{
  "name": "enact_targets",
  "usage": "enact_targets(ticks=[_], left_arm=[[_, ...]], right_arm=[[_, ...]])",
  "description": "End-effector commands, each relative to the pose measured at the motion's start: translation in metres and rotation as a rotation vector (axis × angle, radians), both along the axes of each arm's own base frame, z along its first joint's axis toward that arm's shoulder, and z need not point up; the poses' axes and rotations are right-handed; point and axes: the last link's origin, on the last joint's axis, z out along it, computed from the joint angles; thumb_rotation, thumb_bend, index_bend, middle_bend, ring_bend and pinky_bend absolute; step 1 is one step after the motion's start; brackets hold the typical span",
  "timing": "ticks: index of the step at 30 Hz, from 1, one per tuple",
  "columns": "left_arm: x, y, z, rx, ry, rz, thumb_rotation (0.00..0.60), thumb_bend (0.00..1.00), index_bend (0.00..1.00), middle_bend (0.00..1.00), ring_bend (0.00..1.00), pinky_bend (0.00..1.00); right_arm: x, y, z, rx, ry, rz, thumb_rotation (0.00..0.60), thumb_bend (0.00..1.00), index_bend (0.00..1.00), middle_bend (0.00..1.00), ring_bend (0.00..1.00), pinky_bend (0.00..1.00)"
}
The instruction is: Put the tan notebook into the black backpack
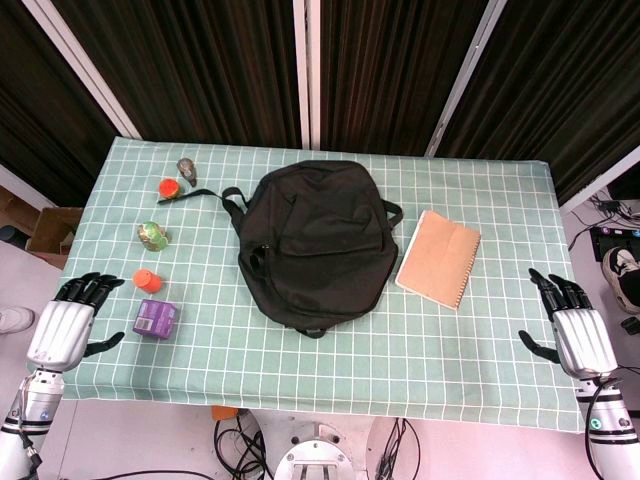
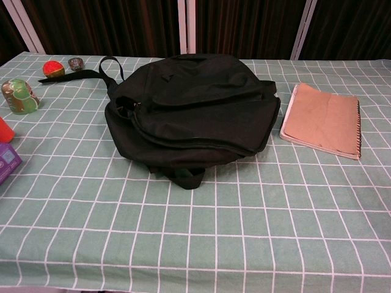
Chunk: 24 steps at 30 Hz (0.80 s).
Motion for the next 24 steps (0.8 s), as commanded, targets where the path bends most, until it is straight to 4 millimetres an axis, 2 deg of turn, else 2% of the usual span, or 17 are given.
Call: enact_targets(ticks=[1, 6, 10, 13, 16, 19, 24], left_arm=[[0.002, 0.004, -0.004, -0.013, -0.009, -0.005, 0.6, 0.07, 0.24, 0.24, 0.18, 0.24], [0.017, 0.015, -0.011, -0.045, -0.044, -0.067, 0.6, 0.07, 0.24, 0.24, 0.18, 0.24], [0.045, 0.028, -0.025, -0.102, -0.075, -0.173, 0.6, 0.07, 0.24, 0.24, 0.18, 0.24], [0.074, 0.04, -0.043, -0.165, -0.09, -0.27, 0.6, 0.07, 0.24, 0.24, 0.18, 0.24], [0.106, 0.054, -0.066, -0.237, -0.101, -0.357, 0.6, 0.07, 0.24, 0.24, 0.18, 0.24], [0.139, 0.069, -0.099, -0.33, -0.139, -0.408, 0.6, 0.07, 0.24, 0.24, 0.18, 0.24], [0.176, 0.087, -0.148, -0.426, -0.107, -0.453, 0.6, 0.07, 0.24, 0.24, 0.18, 0.24]], right_arm=[[-0.001, -0.001, 0.001, -0.006, -0.005, -0.002, 0.6, 0.15, 0.05, 0.22, 0.1, 0.19], [-0.001, 0.002, 0.016, -0.074, -0.029, 0.022, 0.6, 0.15, 0.05, 0.22, 0.1, 0.19], [-0.004, 0.01, 0.03, -0.126, -0.037, 0.035, 0.6, 0.15, 0.05, 0.22, 0.1, 0.2], [-0.007, 0.016, 0.037, -0.141, -0.056, 0.047, 0.6, 0.15, 0.06, 0.23, 0.1, 0.2], [-0.011, 0.021, 0.04, -0.143, -0.069, 0.041, 0.6, 0.15, 0.06, 0.23, 0.1, 0.2], [-0.016, 0.024, 0.039, -0.131, -0.071, 0.033, 0.6, 0.15, 0.06, 0.23, 0.1, 0.2], [-0.019, 0.026, 0.038, -0.12, -0.071, 0.026, 0.6, 0.15, 0.06, 0.23, 0.1, 0.2]])
